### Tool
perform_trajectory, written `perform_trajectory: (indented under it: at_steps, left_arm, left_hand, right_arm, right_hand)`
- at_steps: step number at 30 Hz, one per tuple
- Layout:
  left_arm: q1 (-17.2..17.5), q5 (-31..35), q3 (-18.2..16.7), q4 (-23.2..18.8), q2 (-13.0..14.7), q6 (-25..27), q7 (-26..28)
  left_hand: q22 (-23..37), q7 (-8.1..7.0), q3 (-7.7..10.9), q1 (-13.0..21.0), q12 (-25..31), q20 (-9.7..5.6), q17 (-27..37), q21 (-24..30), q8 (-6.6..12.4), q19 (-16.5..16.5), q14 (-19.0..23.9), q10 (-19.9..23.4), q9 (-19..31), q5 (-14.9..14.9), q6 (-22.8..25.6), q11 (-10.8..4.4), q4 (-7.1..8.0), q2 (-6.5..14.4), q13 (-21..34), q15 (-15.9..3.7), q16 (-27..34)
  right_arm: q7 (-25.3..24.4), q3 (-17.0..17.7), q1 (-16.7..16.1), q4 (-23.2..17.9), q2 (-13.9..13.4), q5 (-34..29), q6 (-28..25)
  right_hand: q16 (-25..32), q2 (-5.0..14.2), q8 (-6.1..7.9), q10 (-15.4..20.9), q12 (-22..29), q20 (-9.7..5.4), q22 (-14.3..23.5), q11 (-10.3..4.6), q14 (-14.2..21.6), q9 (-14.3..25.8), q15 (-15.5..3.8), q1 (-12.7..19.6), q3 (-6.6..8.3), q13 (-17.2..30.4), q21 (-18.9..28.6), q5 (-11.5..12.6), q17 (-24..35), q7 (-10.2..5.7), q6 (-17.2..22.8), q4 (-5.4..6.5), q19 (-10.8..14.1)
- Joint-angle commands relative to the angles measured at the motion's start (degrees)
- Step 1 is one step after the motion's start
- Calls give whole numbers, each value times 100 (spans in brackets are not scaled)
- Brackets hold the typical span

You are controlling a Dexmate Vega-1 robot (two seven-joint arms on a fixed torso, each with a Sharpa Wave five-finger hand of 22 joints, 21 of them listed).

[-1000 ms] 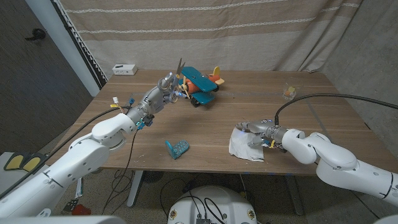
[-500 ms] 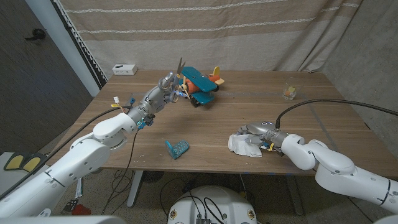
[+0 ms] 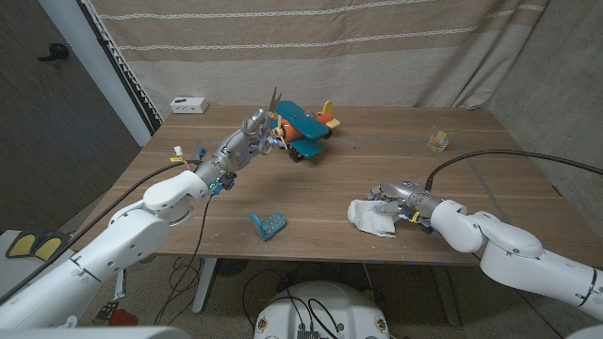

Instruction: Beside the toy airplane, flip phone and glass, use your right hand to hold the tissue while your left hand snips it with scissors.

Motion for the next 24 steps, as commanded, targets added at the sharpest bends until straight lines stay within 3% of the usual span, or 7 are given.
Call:
perform_trajectory:
  at_steps: [1, 14, 24]
  left_arm:
    - [-81, 47, 93, -1, -79, 26, 95]
    - [-135, 100, 167, -10, -133, 28, 173]
    - [-152, 135, 215, -40, -163, 45, 243]
  left_hand:
    - [6, 39, -3, 73, 48, 11, 6, -22, -7, 65, 49, 342, 25, 45, -8, -315, 38, 12, 600, -729, -5]
    - [7, 24, -3, 78, 45, 5, 8, -29, -13, 68, 55, 348, 25, 46, -9, -315, 43, 12, 589, -729, -3]
    - [8, 23, -3, 83, 48, 8, 10, -37, -12, 68, 52, 345, 31, 47, -6, -316, 47, 10, 594, -729, -6]
  right_arm:
    - [-321, 458, -30, 81, 24, 996, 64]
    - [-433, 927, 52, 268, 19, 2127, 87]
    - [-754, 1098, 69, 339, -123, 2358, 210]
  right_hand:
    - [49, -54, -60, 165, -21, -879, -11, 18, 123, 6, -465, 31, 71, -17, 111, -48, -32, -13, -97, -22, 80]
    - [74, -98, -99, 394, -7, -840, -201, 115, 244, 7, -469, 185, 213, -105, 63, -132, -125, 126, -52, -134, 227]
    - [65, -136, -168, 467, -20, -805, -287, 107, 303, 4, -470, 173, 228, -158, 16, -212, -203, 133, -127, -152, 246]
